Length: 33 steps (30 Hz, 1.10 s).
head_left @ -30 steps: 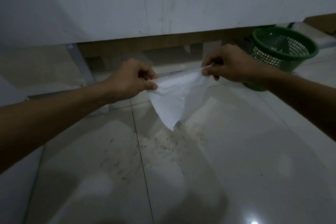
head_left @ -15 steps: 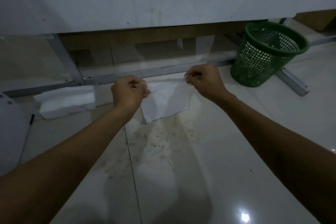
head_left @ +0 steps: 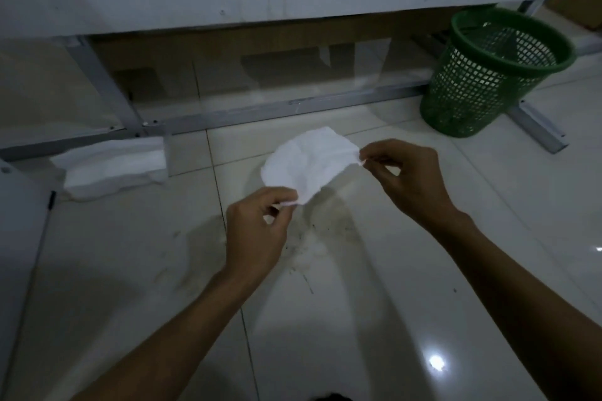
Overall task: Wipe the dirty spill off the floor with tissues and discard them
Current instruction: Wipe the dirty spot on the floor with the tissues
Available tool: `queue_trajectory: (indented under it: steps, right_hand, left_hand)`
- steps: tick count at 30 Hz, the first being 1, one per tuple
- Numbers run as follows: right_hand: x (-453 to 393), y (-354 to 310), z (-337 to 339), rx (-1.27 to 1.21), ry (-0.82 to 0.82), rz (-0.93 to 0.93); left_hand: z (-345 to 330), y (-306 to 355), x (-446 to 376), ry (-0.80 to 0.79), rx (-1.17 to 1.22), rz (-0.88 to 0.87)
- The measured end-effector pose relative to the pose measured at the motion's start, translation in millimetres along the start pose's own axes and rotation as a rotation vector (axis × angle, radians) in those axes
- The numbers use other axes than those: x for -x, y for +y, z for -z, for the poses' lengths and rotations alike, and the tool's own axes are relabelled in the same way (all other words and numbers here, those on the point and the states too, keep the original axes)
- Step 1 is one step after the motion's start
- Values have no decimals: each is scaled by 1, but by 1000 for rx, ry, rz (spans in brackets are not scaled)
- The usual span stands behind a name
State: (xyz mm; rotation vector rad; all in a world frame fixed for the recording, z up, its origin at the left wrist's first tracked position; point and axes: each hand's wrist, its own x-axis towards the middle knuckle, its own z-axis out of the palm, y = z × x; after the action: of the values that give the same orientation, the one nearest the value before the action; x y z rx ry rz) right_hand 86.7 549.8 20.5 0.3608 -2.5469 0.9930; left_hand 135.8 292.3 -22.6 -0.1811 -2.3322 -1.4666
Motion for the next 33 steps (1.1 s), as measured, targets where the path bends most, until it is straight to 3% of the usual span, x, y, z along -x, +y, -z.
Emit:
queue_trajectory:
  steps: [10,24,30,33]
  right_hand:
    - [78,40,-14,80,-127,-38]
    - [110,58,-27,205,-277,-35]
    - [124,48,-34,216,-192,-52]
    - [132,29,-46,253,-323,-56]
  left_hand:
    - [-27,-41,65,-184,-127,-93]
    - [-30,-53,90,-356,-300,-209]
    - [-34,-48,94,-379,-375,-231]
    - [-41,-42,95,-416,-409,-252]
